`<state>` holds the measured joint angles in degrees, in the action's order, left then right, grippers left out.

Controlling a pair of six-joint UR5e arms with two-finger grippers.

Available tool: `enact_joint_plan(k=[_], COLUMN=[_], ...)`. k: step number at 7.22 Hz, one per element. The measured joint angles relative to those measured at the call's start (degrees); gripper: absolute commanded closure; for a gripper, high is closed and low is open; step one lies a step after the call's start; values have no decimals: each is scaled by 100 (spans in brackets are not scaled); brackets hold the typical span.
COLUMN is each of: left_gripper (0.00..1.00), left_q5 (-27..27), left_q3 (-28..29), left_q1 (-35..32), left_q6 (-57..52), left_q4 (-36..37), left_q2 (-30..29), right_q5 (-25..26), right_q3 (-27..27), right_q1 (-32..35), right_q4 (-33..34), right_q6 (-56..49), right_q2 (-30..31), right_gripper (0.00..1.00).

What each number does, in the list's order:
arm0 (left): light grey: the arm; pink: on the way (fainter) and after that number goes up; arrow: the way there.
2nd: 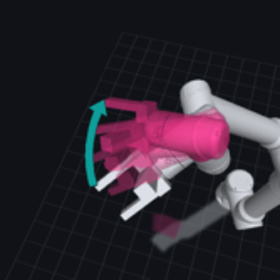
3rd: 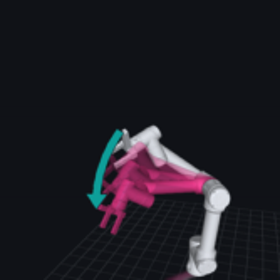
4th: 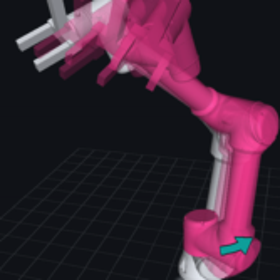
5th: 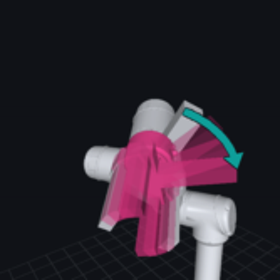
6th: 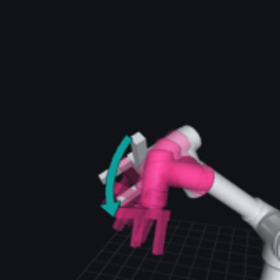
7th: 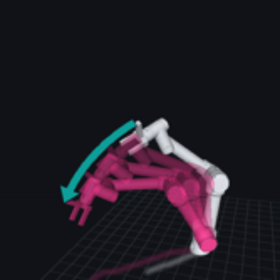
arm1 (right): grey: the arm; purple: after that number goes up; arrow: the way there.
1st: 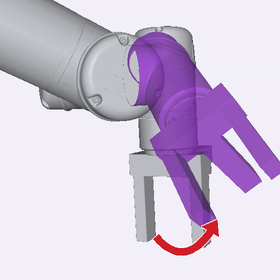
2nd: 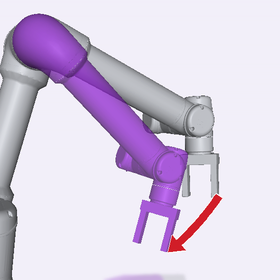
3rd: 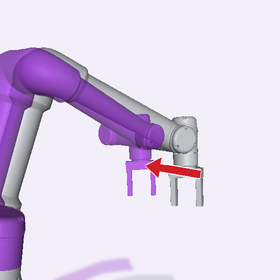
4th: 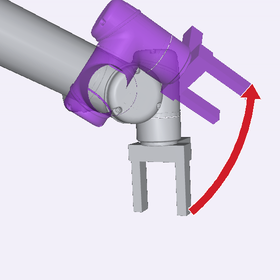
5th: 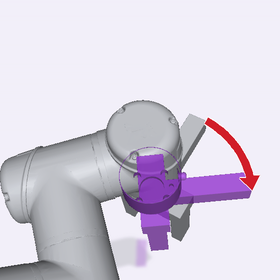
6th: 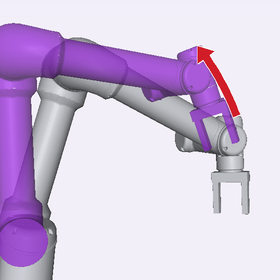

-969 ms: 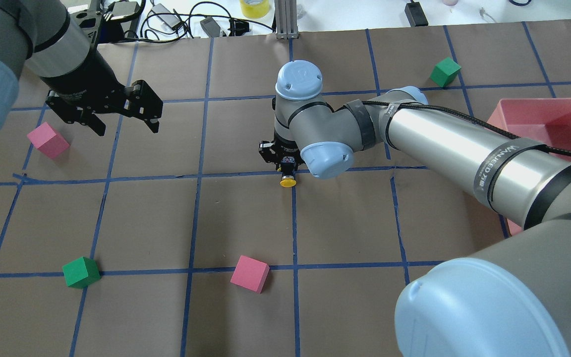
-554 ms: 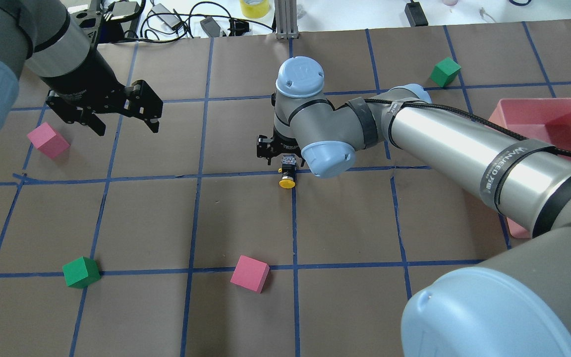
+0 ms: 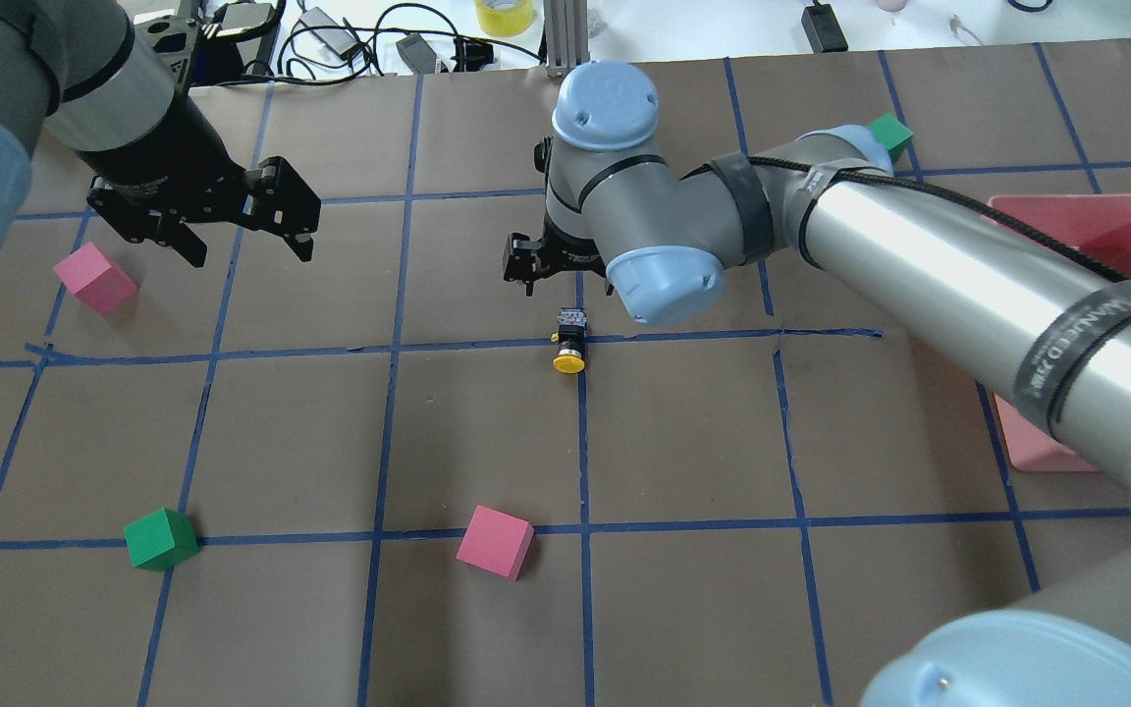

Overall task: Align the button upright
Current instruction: 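Set the switch on the table, open and raise the right gripper, then reach the left gripper toward the switch lying on its side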

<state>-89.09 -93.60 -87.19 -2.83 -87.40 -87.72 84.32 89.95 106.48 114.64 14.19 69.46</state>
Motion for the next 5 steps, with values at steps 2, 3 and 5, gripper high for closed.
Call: enact_joint_plan(k=[2, 3, 5], left_gripper=[0, 0, 0], left_q5=[-68, -76, -80], left_q3=[-18, -23, -98], left_q1=[2, 24, 26], left_q6=[-3, -28, -59], left_q4=[-3, 25, 152], left_q2=[-39, -78, -208], right_q5=[303, 593, 663], right_q3=[-236, -270, -272], right_q1=[-594, -787, -903], right_q4=[-1522, -2037, -2377], right_q6=[-715, -1036, -1313], right_q2=[834, 1274, 1700], right_gripper=[0, 0, 0])
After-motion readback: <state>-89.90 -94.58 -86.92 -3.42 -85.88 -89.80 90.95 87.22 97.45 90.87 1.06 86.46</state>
